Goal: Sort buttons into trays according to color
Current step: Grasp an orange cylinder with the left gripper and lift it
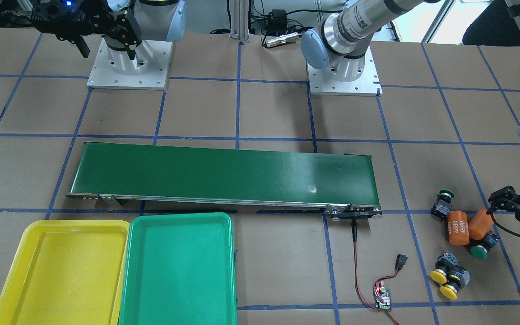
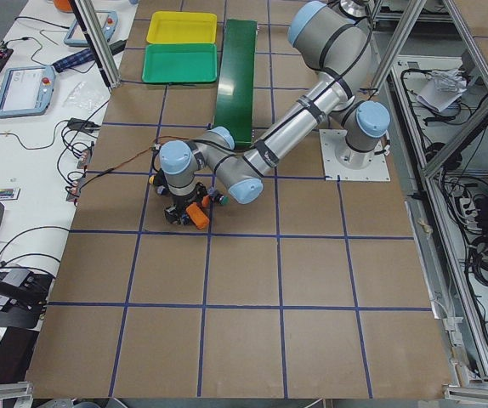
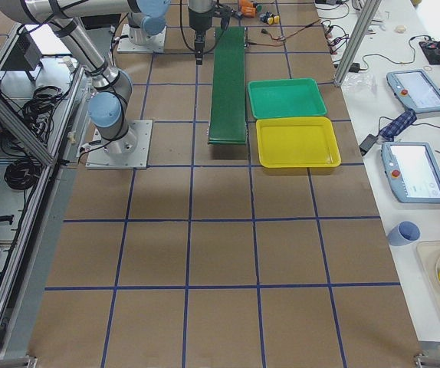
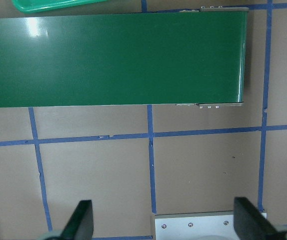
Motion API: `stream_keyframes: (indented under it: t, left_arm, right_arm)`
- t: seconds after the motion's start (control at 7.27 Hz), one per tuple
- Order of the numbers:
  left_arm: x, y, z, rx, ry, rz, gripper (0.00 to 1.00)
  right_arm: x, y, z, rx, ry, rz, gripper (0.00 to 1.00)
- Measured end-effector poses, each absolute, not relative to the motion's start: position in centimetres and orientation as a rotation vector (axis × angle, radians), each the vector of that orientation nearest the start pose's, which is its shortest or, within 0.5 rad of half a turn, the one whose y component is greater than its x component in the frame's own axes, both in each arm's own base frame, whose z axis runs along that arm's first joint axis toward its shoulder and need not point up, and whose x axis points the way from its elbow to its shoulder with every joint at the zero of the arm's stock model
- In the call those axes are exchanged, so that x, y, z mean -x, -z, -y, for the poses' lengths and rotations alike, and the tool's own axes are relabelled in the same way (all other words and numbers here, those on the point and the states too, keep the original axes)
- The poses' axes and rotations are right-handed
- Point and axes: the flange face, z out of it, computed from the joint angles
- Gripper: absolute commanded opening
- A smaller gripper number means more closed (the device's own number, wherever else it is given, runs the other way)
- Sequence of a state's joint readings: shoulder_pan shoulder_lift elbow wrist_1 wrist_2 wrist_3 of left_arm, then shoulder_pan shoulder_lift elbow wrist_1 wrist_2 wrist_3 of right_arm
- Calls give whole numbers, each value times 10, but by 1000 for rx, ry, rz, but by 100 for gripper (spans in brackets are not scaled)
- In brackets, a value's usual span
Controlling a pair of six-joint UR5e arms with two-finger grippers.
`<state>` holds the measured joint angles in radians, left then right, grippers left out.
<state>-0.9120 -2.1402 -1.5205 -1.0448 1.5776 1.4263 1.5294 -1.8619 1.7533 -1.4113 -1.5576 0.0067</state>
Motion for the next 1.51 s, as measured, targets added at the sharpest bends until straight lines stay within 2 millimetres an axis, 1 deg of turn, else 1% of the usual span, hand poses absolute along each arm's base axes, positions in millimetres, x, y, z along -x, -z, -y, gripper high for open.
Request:
stream_keyframes:
  t: [0.14,0.28,0.41,0.55,0.69,0.83,0.96,1.1,1.24,1.38,1.51]
  left_arm:
    - [-304,-213,607,-1202,-15,-2915,100]
    - [-302,-201,605,-1221,-26,-2922,70]
    - [-303,-192,605,-1240,-34,-2924,30]
    - [-304,-186,606,-1263,-39,-2919,1]
    - [-305,-183,607,-1280,-44,-2913,0]
    - [-304,-185,606,-1287,-48,-2908,0]
    - [-302,-197,606,-1284,-54,-2904,0]
    - [-293,-220,602,-1236,-72,-2937,0]
    - [-276,-251,592,-1115,-103,-3010,0]
    - [-243,-283,583,-969,-132,-3073,0]
    - [-193,-306,577,-865,-155,-3103,0]
  right_arm:
    - [-119,-505,367,-77,-88,-3128,100]
    - [-119,-502,366,-80,-98,-3129,100]
    - [-119,-500,366,-83,-102,-3129,100]
    - [-119,-500,365,-86,-102,-3128,100]
    - [-119,-499,365,-88,-104,-3128,100]
    - [-119,-499,365,-89,-105,-3129,100]
    - [-119,-499,365,-90,-106,-3129,100]
    - [-119,-499,365,-92,-105,-3128,100]
    - [-119,-499,365,-92,-104,-3127,100]
    - [-119,-499,365,-92,-104,-3126,100]
    - [-119,-499,365,-92,-104,-3126,100]
